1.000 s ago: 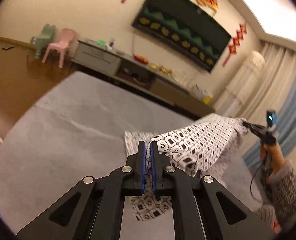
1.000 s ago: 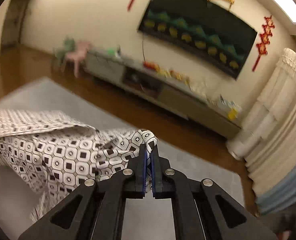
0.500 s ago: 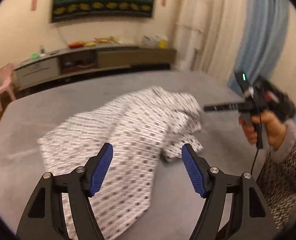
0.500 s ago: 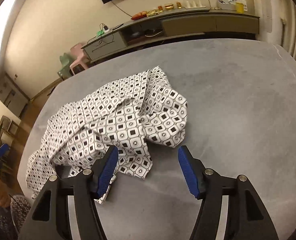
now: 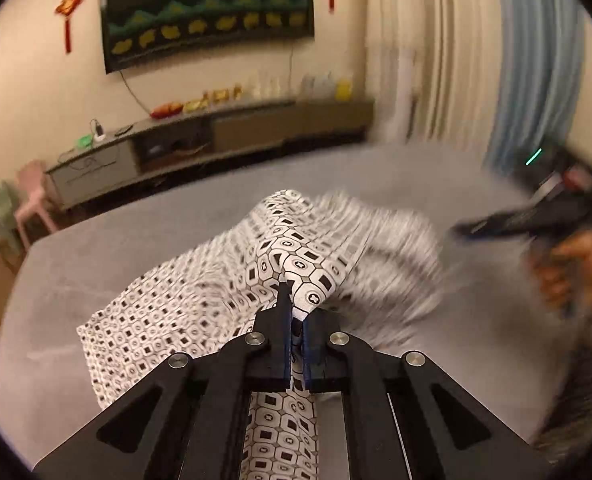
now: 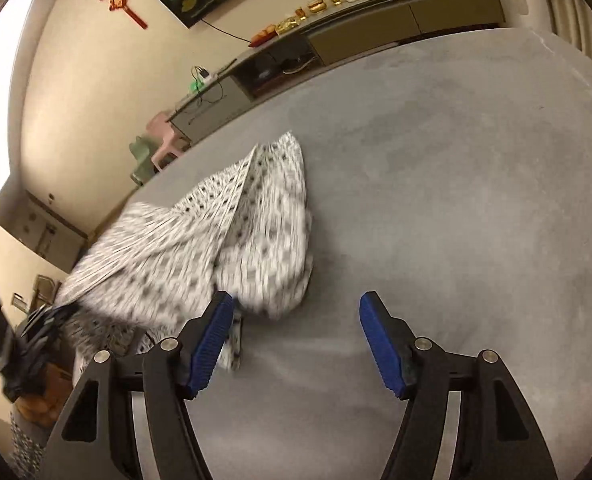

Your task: Fold clothes

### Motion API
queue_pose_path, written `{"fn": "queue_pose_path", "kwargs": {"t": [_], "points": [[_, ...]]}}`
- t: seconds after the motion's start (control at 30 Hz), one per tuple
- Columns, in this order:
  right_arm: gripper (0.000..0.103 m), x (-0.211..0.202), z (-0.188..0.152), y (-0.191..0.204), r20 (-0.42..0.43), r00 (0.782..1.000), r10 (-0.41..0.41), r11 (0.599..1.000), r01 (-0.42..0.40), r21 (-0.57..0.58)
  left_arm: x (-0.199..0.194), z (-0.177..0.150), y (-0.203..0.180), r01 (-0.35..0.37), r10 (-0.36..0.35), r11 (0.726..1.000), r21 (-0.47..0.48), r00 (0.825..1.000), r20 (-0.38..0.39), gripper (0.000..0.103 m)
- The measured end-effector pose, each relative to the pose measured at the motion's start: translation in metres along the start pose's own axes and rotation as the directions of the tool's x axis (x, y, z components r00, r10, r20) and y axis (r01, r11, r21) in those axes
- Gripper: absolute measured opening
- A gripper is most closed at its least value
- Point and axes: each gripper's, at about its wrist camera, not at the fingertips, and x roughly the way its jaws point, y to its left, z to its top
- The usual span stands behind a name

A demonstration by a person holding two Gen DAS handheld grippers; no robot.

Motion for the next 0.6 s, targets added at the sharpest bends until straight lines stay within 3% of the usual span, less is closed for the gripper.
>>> {"fn": "queue_pose_path", "kwargs": {"t": [0.1, 0.2, 0.3, 0.43, 0.5, 0.53, 0.6], "points": [[0.067, 0.003, 0.002, 0.005, -0.002, 0.997, 0.075, 0.996, -0.074, 0.038, -0.042, -0.015, 0.009, 0.074, -0.073, 0.996, -0.044, 0.997, 0.021, 0.004], [0.068, 0.020, 0.002, 0.022, -0.037, 0.984, 0.173, 0.983, -0.169, 0.076, -0.043, -0.039, 0.017, 0.029, -0.031, 0.998, -0.060, 0.999, -0.027, 0.004], [0.070, 0.047, -0.006, 0.053, -0.114, 0.959, 0.258, 0.965, -0.249, 0.085, -0.042, -0.048, 0.020, 0.042, -0.042, 0.994, -0.097, 0.999, -0.007, 0.004], [0.068, 0.082, -0.020, 0.084, -0.215, 0.958, 0.190, 0.981, -0.178, 0.075, -0.050, -0.043, 0.019, 0.079, -0.074, 0.992, -0.101, 0.996, 0.057, 0.004], [0.015, 0.098, -0.022, 0.092, -0.239, 0.953, 0.188, 0.982, -0.176, 0.073, -0.057, -0.040, 0.021, 0.084, -0.078, 0.993, -0.084, 0.994, 0.075, 0.004], [0.001, 0.103, -0.021, 0.097, -0.243, 0.952, 0.185, 0.983, -0.176, 0.059, -0.062, -0.040, 0.024, 0.079, -0.072, 0.993, -0.087, 0.994, 0.080, 0.004], [0.001, 0.088, -0.008, 0.105, -0.174, 0.977, 0.123, 0.992, -0.128, -0.013, -0.079, -0.042, 0.040, 0.069, -0.056, 0.990, -0.122, 0.992, 0.110, 0.004]]}}
